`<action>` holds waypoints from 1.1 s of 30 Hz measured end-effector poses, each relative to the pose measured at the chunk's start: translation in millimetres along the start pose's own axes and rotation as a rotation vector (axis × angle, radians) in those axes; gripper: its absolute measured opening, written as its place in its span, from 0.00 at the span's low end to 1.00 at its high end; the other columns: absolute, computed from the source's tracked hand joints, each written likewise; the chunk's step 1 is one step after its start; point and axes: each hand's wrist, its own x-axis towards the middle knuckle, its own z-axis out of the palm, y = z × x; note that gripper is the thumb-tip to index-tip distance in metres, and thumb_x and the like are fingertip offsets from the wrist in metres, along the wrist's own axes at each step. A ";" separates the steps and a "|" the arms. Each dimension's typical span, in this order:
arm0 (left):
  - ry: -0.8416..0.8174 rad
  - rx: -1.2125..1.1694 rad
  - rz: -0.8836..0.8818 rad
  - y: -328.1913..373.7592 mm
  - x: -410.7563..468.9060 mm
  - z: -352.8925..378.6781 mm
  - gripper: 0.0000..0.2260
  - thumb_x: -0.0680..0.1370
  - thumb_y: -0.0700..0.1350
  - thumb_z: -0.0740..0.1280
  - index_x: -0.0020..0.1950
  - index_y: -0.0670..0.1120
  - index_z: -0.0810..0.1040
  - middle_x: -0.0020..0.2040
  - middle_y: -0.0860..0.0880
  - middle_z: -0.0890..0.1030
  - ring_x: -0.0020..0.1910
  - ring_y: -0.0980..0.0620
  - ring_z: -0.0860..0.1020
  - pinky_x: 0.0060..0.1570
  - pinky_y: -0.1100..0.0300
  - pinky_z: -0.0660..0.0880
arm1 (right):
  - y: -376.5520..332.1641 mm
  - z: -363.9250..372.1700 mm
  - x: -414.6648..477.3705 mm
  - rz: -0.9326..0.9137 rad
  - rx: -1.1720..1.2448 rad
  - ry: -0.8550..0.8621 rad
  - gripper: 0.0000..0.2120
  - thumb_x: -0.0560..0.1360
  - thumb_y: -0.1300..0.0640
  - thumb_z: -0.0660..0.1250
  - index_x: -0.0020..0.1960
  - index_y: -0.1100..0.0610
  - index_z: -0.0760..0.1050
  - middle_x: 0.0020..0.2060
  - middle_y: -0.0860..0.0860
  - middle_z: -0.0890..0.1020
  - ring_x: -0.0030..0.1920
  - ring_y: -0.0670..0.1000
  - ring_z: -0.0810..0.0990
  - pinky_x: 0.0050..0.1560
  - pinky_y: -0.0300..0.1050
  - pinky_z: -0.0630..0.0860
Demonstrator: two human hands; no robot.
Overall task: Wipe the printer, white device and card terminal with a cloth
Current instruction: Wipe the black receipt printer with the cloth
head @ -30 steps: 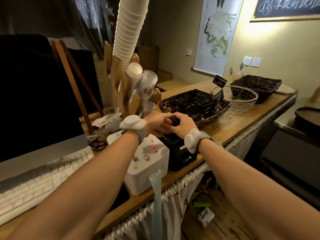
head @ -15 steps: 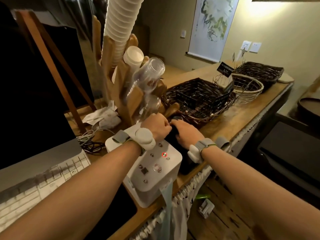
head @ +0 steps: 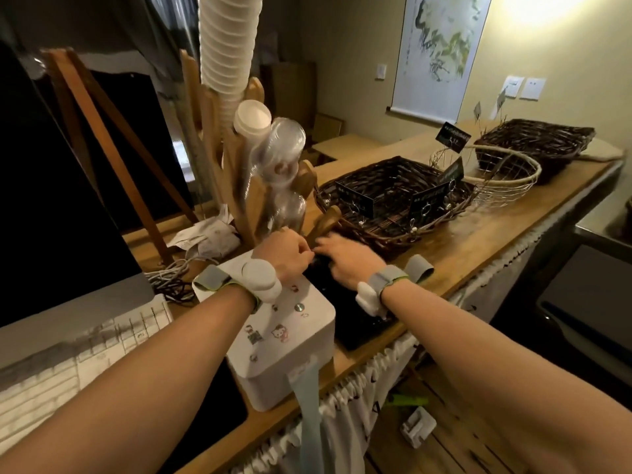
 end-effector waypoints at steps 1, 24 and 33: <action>-0.003 -0.004 -0.014 -1.7 0.5 0.3 0.10 0.79 0.48 0.63 0.47 0.49 0.84 0.43 0.51 0.81 0.46 0.51 0.80 0.46 0.57 0.74 | 6.0 -1.7 3.1 0.038 -0.006 0.019 0.24 0.75 0.64 0.56 0.71 0.55 0.66 0.72 0.54 0.65 0.73 0.57 0.62 0.70 0.55 0.65; 0.011 0.069 -0.060 -3.8 -5.7 -4.7 0.11 0.78 0.48 0.64 0.49 0.48 0.85 0.53 0.49 0.82 0.52 0.49 0.80 0.54 0.49 0.77 | -3.7 -0.8 -5.4 -0.055 -0.034 -0.012 0.26 0.75 0.66 0.57 0.73 0.56 0.63 0.73 0.53 0.63 0.74 0.56 0.59 0.71 0.56 0.64; -0.001 0.063 -0.083 -0.7 -16.4 3.6 0.11 0.78 0.49 0.64 0.49 0.47 0.85 0.46 0.48 0.84 0.45 0.50 0.81 0.45 0.56 0.77 | 8.4 10.2 -28.8 -0.055 -0.071 -0.007 0.28 0.75 0.66 0.57 0.74 0.57 0.60 0.76 0.50 0.57 0.76 0.54 0.53 0.72 0.55 0.61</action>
